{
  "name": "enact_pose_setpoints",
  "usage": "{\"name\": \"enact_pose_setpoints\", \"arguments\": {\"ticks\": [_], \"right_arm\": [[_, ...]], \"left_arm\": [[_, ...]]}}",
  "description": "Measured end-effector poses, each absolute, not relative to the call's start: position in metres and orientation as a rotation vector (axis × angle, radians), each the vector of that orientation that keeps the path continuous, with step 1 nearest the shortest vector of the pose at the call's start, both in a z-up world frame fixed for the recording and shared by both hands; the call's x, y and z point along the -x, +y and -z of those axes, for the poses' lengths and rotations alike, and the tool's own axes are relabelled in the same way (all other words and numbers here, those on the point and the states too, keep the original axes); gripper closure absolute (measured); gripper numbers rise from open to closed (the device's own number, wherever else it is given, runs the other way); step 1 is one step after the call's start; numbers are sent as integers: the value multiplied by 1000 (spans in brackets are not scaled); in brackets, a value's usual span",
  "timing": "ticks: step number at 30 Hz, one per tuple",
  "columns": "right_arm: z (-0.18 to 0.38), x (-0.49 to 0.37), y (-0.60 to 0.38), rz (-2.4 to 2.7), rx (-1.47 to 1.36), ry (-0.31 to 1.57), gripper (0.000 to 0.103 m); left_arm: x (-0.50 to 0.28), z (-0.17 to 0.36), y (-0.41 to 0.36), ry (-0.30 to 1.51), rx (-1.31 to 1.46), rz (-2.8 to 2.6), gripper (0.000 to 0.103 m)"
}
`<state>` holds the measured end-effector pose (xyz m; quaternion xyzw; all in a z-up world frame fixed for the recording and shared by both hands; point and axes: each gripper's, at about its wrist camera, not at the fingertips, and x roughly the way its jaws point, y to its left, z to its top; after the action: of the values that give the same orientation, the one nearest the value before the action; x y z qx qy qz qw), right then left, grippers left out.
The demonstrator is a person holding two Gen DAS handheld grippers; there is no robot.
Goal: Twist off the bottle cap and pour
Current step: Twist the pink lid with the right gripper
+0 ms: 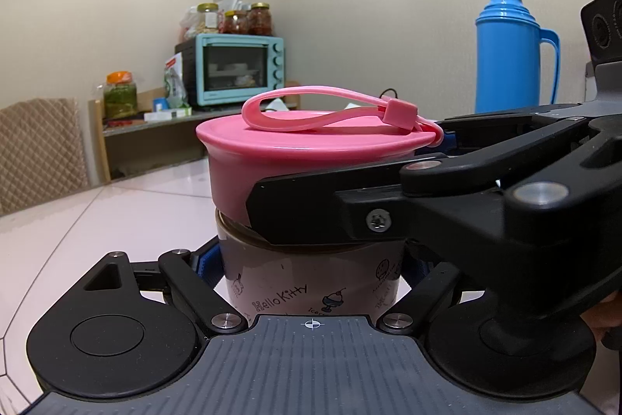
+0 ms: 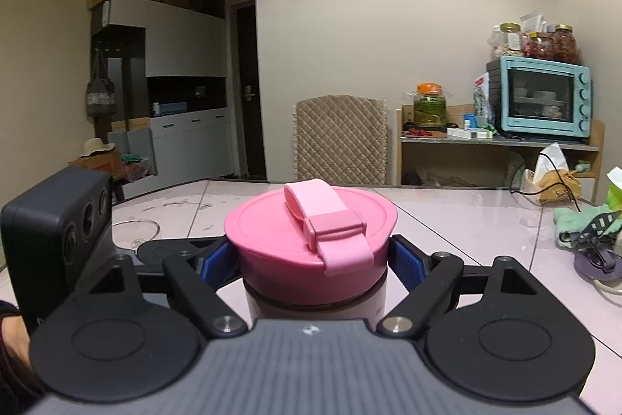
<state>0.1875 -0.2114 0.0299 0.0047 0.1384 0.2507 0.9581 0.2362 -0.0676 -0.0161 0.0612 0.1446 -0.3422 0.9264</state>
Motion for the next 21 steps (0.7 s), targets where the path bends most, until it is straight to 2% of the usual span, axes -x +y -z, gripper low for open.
{"name": "enact_pose_setpoints", "arguments": {"ticks": [21], "right_arm": [[-30,-203,-232,-711,37,266,18]], "left_arm": [[-237,16,-67,297,-126,702,13]]}}
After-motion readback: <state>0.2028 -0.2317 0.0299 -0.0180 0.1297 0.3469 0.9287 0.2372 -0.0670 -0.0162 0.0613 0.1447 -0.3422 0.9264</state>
